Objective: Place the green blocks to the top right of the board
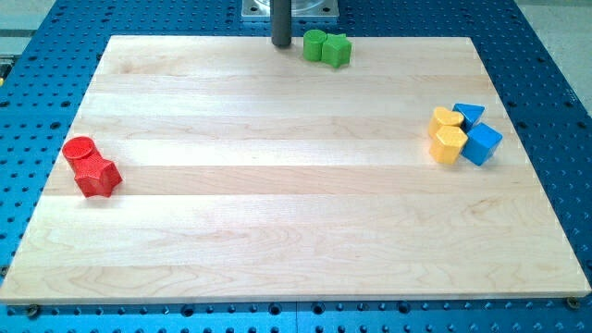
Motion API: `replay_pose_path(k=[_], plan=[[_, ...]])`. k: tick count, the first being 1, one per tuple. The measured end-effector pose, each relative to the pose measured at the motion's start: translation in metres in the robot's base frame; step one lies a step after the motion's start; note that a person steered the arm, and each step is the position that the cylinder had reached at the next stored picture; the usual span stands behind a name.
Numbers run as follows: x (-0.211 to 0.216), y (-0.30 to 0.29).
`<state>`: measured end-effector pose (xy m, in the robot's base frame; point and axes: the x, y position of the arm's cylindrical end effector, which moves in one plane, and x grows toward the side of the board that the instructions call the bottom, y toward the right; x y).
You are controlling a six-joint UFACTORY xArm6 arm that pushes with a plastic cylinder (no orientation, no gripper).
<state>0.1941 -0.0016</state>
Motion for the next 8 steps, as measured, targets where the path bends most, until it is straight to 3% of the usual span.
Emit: replay_pose_path(k=[2,3,4,5,8], plan=[[0.022,0.100],[0.007,0.041],[0.040,0.019],[0.041,0.079],[0.088,0.063]])
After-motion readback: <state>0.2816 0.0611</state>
